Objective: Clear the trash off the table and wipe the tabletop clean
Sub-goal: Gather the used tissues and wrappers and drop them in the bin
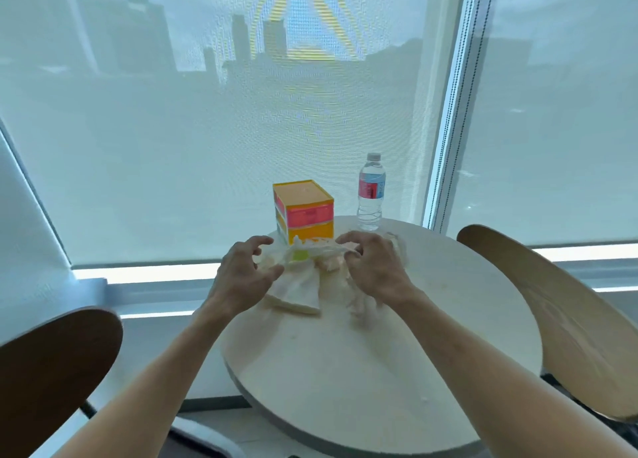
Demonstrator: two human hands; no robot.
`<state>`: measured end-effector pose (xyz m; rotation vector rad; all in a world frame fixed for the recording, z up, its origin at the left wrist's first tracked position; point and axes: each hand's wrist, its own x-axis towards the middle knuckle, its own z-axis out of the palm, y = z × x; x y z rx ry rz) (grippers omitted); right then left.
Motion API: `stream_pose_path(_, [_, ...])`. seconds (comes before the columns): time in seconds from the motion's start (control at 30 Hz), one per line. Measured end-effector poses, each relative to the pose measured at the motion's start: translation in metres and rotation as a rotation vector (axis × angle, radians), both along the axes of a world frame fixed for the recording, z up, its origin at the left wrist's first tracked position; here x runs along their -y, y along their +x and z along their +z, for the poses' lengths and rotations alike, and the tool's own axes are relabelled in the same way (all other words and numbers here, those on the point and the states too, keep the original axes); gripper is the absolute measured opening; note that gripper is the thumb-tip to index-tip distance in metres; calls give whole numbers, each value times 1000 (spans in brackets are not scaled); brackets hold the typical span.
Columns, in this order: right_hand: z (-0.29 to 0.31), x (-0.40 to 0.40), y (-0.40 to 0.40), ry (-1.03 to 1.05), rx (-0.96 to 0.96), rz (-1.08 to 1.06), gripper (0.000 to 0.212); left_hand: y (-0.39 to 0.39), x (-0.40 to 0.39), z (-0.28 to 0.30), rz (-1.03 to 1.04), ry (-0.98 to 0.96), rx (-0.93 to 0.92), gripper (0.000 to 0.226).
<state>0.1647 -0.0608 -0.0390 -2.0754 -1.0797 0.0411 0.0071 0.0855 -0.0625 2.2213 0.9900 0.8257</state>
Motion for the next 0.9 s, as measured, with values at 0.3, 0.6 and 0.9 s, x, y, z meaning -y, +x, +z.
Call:
stream_pose_path(0.3, [51, 9, -1, 436, -229, -33, 38, 8, -10, 0, -98, 27, -90, 55])
stream_pose_path(0.6, [81, 37, -20, 579, -256, 16, 34, 18, -17, -1, -118, 53, -138, 26])
stream_pose_path(0.9, [72, 89, -28, 694, -321, 26, 35, 13, 10, 23, -93, 34, 188, 6])
